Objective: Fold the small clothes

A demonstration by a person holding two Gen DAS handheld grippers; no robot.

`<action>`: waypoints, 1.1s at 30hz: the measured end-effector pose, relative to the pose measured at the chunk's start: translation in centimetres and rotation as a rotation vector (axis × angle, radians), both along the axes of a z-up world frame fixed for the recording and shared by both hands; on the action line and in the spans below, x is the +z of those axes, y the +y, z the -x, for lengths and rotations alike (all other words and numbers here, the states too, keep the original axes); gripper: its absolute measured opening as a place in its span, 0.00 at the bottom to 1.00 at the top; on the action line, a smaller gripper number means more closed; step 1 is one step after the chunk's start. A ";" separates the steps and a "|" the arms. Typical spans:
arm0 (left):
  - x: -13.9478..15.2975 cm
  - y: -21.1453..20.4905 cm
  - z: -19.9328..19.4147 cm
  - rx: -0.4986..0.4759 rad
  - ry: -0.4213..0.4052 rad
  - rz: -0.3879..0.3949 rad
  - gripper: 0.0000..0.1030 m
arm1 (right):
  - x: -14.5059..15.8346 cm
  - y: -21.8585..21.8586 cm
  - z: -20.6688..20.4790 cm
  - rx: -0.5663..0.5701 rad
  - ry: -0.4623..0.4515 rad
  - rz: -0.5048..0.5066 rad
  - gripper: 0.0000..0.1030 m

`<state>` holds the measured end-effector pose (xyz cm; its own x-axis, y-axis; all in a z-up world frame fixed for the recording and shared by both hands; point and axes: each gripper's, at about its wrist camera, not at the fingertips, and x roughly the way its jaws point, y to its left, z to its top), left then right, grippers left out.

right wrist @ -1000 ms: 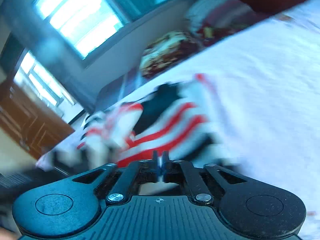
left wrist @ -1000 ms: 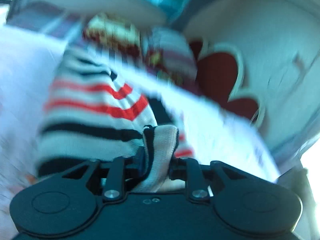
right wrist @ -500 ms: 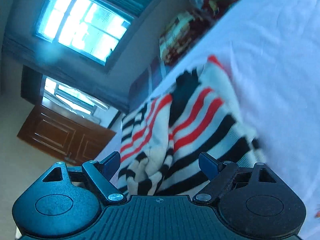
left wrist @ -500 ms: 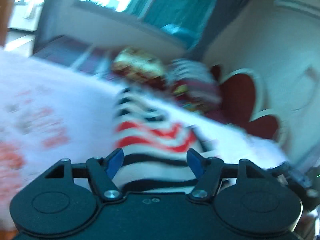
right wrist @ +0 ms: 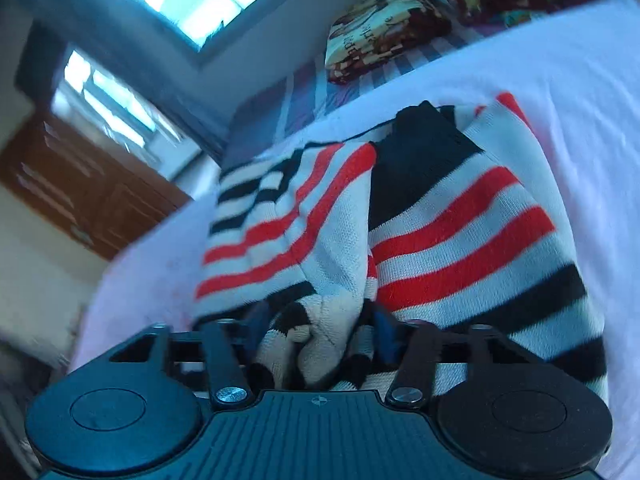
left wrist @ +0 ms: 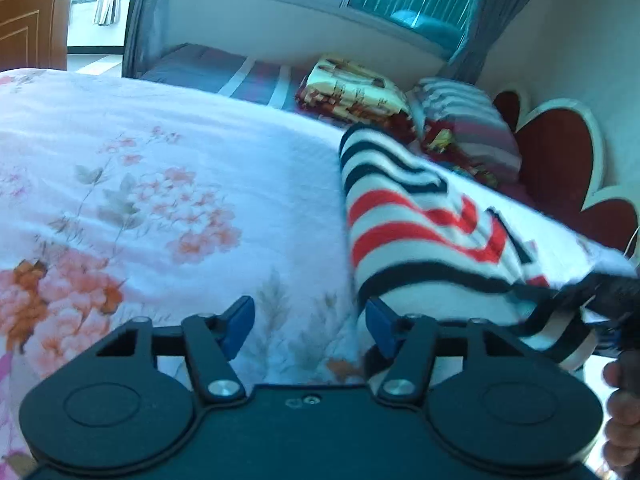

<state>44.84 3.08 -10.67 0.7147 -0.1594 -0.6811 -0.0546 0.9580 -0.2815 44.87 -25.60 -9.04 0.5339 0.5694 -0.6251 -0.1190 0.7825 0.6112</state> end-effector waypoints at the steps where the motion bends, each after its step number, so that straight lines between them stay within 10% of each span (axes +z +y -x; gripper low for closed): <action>1: 0.1 0.0 -0.1 -0.003 -0.003 0.003 0.57 | 0.0 0.6 -0.1 0.024 -0.010 0.035 0.40; 4: 0.0 -0.2 -0.6 -0.010 -0.004 0.011 0.57 | 0.4 1.2 1.1 0.084 -0.126 0.119 0.24; 11: 1.2 -2.7 -1.1 -0.092 -0.056 0.003 0.59 | 3.5 0.2 7.0 0.124 -0.543 0.366 0.22; 15: 1.1 -6.0 -1.9 -0.167 -0.046 -0.077 0.67 | -1.6 -2.2 6.7 0.057 -0.390 0.404 0.22; 19: 1.4 -8.2 -2.4 -0.224 -0.056 -0.169 0.67 | -3.5 -4.6 6.5 -0.041 -0.262 0.213 0.22; 23: 1.8 -6.2 -2.5 -0.240 -0.061 -0.073 0.59 | -3.2 -5.9 5.7 -0.065 -0.181 0.117 0.27; 33: 1.4 -5.1 -1.1 -0.201 -0.096 0.018 0.58 | 0.8 -5.4 6.9 -0.067 -0.389 0.288 0.19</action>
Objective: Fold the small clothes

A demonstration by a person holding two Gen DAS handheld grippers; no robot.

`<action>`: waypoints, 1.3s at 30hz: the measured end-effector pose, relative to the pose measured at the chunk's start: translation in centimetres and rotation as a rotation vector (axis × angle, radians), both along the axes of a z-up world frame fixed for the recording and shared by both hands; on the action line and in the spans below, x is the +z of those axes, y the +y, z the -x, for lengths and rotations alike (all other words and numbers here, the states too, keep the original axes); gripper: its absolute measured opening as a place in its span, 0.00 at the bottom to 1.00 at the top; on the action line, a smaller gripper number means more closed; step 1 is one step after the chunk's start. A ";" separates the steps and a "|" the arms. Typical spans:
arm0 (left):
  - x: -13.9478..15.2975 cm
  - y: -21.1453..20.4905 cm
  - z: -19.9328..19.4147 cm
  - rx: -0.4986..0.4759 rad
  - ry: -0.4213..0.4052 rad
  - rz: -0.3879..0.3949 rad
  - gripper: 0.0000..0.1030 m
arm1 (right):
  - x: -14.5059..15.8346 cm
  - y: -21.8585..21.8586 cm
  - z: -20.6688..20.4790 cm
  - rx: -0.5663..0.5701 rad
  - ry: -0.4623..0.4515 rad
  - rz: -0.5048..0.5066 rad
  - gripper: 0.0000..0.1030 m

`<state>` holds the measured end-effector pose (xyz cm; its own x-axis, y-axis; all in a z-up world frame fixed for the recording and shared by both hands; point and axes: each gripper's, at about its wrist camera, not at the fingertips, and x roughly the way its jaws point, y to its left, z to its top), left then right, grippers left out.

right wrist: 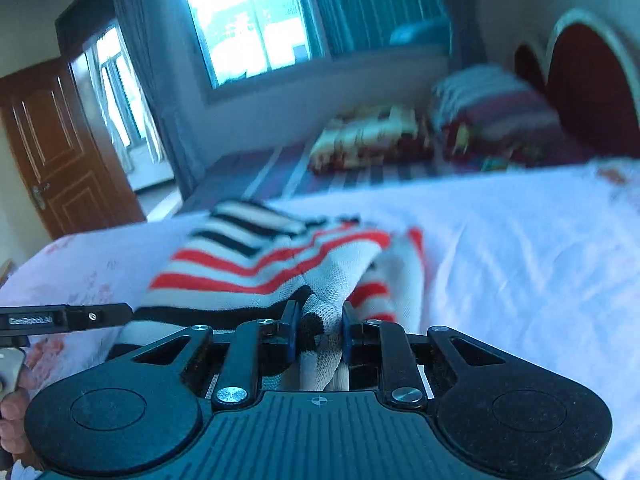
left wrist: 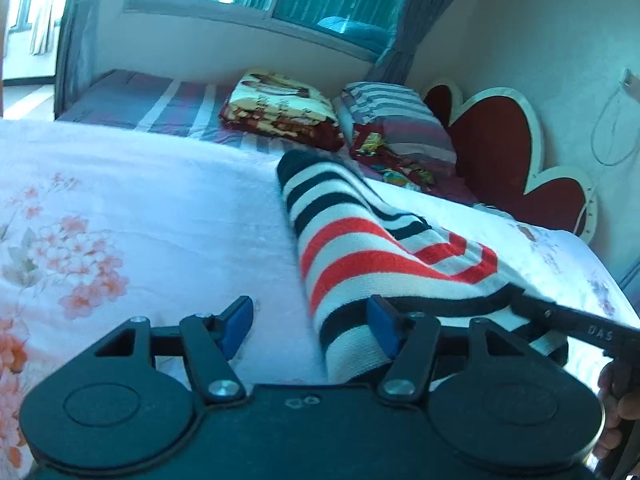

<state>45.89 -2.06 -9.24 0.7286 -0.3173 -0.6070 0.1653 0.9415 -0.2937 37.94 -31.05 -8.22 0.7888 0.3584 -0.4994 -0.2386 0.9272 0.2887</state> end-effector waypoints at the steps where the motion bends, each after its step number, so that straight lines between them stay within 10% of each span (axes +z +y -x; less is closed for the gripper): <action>1: 0.1 -0.6 0.0 -0.012 -0.004 -0.024 0.59 | 0.0 -0.2 0.1 -0.002 0.000 0.007 0.19; 10: 0.3 -3.6 -2.3 -0.072 0.058 -0.163 0.58 | -2.7 -1.0 -0.8 -0.031 0.113 -0.012 0.22; 13: 1.7 -1.9 -2.8 -0.097 0.017 -0.066 0.53 | -1.0 -3.9 -1.1 -0.083 0.048 -0.121 0.48; 21: -0.8 -0.6 -8.3 -0.084 0.130 0.049 0.58 | -3.5 -7.8 -12.5 -0.034 0.280 -0.399 0.45; 23: -1.5 -0.6 -8.5 -0.088 0.142 0.055 0.59 | -3.2 -7.3 -13.1 -0.021 0.240 -0.330 0.08; 25: -1.7 -0.9 -8.6 -0.098 0.138 0.059 0.56 | -2.1 -6.3 -12.3 -0.011 0.129 -0.215 0.07; 28: -1.8 -2.6 -8.7 -0.128 0.123 -0.005 0.53 | -1.3 -4.8 -11.1 0.010 0.000 -0.053 0.07; 36: -1.1 -4.5 -7.8 -0.137 0.086 -0.120 0.53 | -2.6 -5.0 -10.8 -0.060 0.151 -0.027 0.09; 38: -0.1 -3.2 -6.3 -0.126 0.045 -0.075 0.55 | -0.8 -5.6 -8.2 -0.067 0.123 -0.073 0.41; 39: 0.2 -2.4 -5.1 -0.117 0.038 -0.029 0.56 | -0.1 -5.9 -6.6 -0.047 0.106 -0.094 0.43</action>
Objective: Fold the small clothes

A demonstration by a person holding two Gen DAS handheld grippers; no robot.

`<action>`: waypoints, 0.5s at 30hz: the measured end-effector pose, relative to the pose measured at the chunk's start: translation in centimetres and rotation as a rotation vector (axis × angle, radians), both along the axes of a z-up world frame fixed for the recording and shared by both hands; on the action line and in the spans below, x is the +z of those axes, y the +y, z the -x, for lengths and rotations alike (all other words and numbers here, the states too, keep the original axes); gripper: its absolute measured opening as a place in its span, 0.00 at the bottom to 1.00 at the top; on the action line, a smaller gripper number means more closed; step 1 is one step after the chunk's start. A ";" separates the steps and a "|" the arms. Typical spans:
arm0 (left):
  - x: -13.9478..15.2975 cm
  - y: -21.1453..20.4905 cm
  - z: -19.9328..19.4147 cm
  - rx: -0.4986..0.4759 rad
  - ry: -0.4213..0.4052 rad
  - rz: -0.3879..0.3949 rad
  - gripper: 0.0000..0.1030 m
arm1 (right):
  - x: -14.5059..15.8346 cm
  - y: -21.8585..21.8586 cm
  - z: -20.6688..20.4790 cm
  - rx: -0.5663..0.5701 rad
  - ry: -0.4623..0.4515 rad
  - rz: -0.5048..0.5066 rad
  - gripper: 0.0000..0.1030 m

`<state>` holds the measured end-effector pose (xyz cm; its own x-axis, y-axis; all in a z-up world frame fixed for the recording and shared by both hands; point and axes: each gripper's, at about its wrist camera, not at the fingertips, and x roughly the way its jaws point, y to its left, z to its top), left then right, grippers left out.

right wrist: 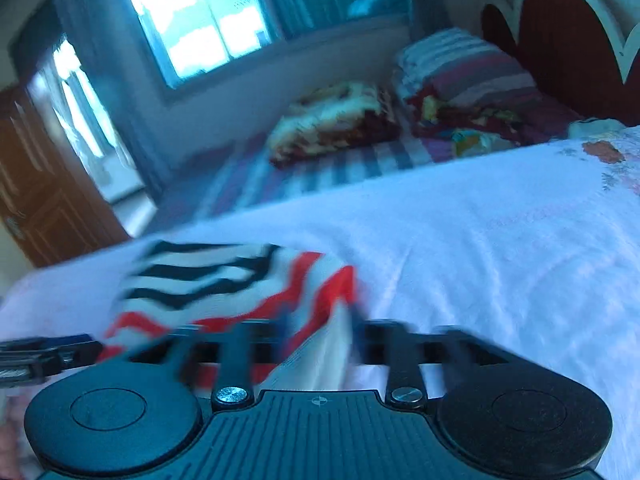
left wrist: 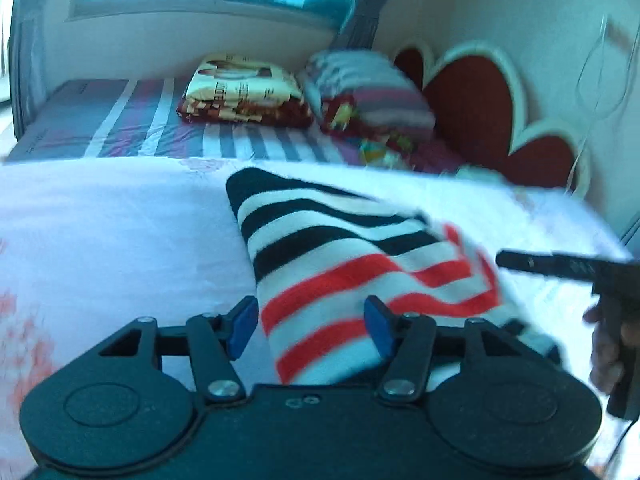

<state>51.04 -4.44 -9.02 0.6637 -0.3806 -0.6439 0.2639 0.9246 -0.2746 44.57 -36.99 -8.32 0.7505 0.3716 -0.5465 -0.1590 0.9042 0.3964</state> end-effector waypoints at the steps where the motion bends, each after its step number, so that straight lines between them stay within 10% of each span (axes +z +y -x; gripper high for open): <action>1: 0.2 0.8 1.2 0.010 -0.007 0.042 0.57 | 0.6 -0.2 1.7 0.012 -0.013 -0.009 0.43; 8: -0.7 3.1 7.0 0.045 0.046 0.142 0.57 | 0.5 -2.2 11.3 -0.013 0.078 -0.191 0.43; 15: -0.1 3.1 7.9 0.067 0.031 0.159 0.57 | -3.7 -2.7 13.8 -0.104 0.218 -0.616 0.43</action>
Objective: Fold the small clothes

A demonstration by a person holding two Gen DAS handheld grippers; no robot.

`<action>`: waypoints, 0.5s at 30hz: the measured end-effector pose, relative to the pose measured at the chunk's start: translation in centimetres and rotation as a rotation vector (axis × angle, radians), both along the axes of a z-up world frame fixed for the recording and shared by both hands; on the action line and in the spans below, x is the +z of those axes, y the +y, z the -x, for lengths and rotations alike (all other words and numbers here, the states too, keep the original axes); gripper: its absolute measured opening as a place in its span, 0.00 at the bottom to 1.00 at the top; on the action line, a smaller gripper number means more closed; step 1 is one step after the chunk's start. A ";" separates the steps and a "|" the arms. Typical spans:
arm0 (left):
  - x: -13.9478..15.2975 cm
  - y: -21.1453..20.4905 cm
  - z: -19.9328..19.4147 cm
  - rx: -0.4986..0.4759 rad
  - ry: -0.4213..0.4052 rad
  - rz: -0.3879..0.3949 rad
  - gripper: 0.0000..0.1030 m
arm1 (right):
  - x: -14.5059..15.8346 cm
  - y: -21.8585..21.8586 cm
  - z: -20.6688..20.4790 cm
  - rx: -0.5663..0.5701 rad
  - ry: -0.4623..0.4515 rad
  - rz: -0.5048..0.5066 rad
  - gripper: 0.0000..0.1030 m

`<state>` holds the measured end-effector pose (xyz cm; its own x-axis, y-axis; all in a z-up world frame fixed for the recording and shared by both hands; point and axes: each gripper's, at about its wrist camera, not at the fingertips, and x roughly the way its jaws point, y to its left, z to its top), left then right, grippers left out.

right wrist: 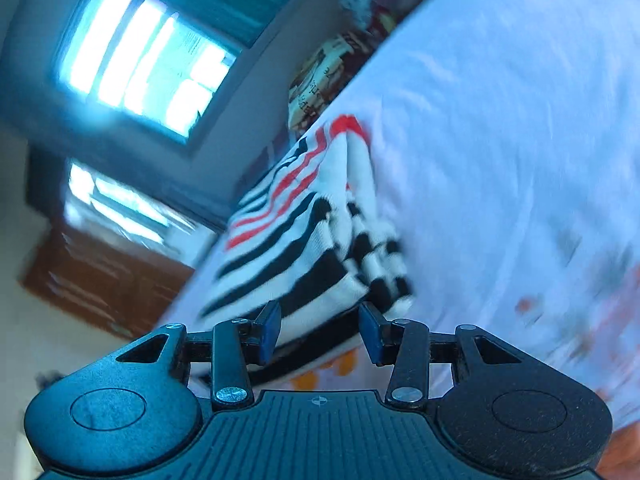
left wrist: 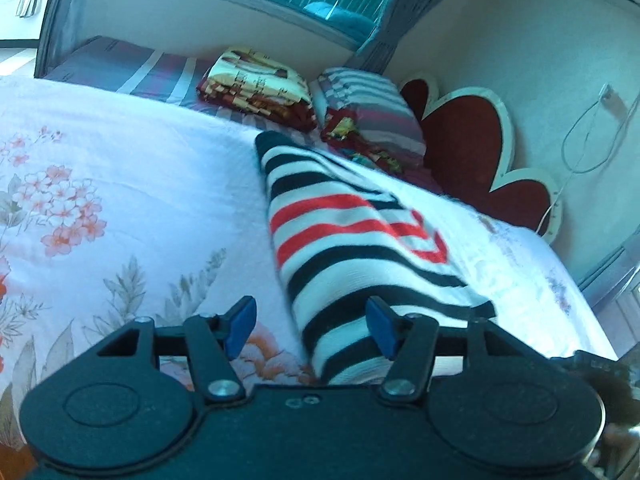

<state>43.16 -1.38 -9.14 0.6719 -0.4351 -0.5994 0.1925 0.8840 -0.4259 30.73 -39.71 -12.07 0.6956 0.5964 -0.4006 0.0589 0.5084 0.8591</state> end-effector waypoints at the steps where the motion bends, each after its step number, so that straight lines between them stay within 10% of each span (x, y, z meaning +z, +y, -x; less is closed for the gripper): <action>1: 0.0 -0.2 0.3 0.000 -0.009 -0.004 0.57 | -0.5 -0.1 -0.3 -0.009 0.009 -0.048 0.43; 8: -1.9 -1.5 0.6 -0.001 0.052 -0.099 0.60 | -2.6 0.1 -2.2 -0.091 0.082 -0.179 0.42; 11: -1.7 -1.3 0.8 0.005 0.053 -0.089 0.60 | -0.5 1.0 -2.8 -0.076 0.020 -0.007 0.13; 15: -0.9 -1.3 1.1 -0.004 0.033 -0.093 0.57 | 3.9 3.0 -1.6 -0.044 -0.111 0.268 0.12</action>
<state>42.09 -2.71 -10.05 0.6495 -0.3788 -0.6593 0.1831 0.9195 -0.3479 32.36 -36.70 -8.21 0.7670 0.4478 -0.4595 -0.0007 0.7168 0.6973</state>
